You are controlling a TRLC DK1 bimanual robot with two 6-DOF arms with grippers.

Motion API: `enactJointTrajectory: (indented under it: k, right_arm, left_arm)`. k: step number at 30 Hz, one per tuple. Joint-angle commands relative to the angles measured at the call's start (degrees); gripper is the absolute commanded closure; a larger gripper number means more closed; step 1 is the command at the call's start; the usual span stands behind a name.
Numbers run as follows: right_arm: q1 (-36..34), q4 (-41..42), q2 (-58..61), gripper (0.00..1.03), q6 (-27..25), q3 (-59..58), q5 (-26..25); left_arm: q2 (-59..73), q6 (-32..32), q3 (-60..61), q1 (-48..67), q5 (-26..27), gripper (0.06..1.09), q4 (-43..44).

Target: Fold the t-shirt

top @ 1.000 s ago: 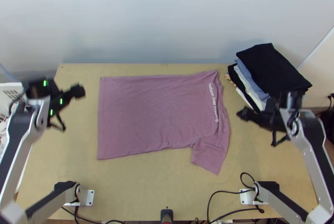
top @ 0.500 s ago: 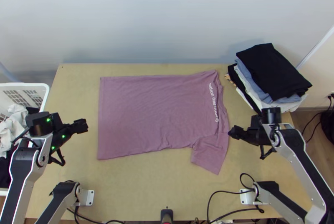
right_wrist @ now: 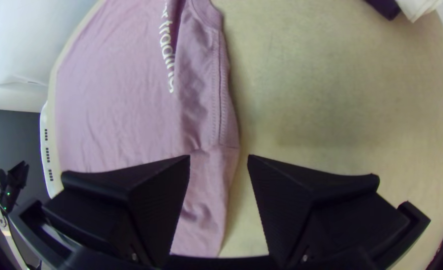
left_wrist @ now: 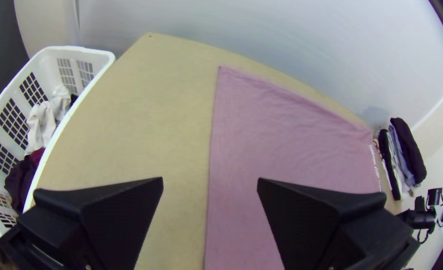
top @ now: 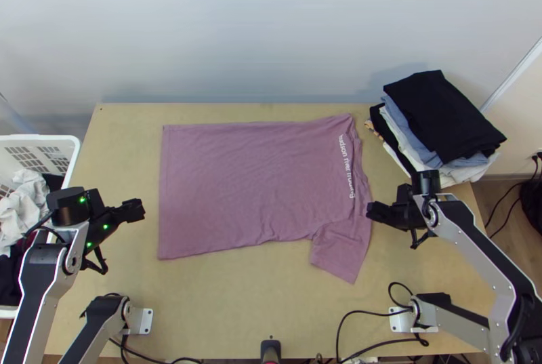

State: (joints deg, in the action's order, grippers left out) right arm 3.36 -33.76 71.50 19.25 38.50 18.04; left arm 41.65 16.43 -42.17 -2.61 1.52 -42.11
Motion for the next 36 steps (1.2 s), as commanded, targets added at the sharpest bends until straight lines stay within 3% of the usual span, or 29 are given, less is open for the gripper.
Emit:
enactJointTrajectory:
  k: [1, 9, 12, 15, 18, 24, 27, 30, 33, 36]
  right_arm:
    - [0.0, 1.7, 2.0, 0.5, -0.3, -1.6, 0.3]
    - [0.5, 3.3, 4.1, 0.53, -0.4, -1.9, -1.3]
    - [0.9, 5.7, 4.3, 0.95, -0.6, -2.8, -2.0]
    - [1.3, 6.3, 3.6, 1.0, -0.8, -3.5, -2.0]
    - [1.5, 7.0, 2.4, 1.0, -1.1, -4.0, -2.1]
    - [1.2, 7.1, 0.8, 1.0, -1.3, -4.1, -2.1]
    - [1.5, 7.0, 0.3, 1.0, -1.1, -4.4, -2.1]
    - [1.7, 7.0, 0.1, 1.0, -1.0, -4.4, -2.0]
    - [1.6, 7.0, -0.3, 1.0, -1.0, -4.2, -2.0]
    - [1.3, 7.0, -0.9, 1.0, -1.0, -4.3, -2.0]
  left_arm:
    - [-0.3, -1.0, 1.4, -0.6, 0.3, 0.17, 0.3]
    - [0.2, -3.2, 2.4, -2.2, 0.3, 0.17, 0.4]
    - [0.5, -5.2, 2.6, -3.2, 0.3, 0.16, -0.2]
    - [0.4, -8.4, 2.2, -3.7, 0.5, 0.16, -2.7]
    - [-0.1, -12.9, 1.7, -3.7, 0.9, 0.16, -6.0]
    - [2.6, -22.4, 0.4, -3.5, 9.8, 0.17, -17.6]
    - [5.0, -26.2, -0.2, -3.2, 10.7, 0.17, -19.8]
    - [10.8, -26.8, -0.5, -2.0, 10.8, 0.18, -20.4]
    - [17.2, -25.7, -1.2, -0.5, 10.8, 0.33, -20.9]
    - [18.9, -25.7, -1.7, 3.1, 10.7, 0.34, -21.1]
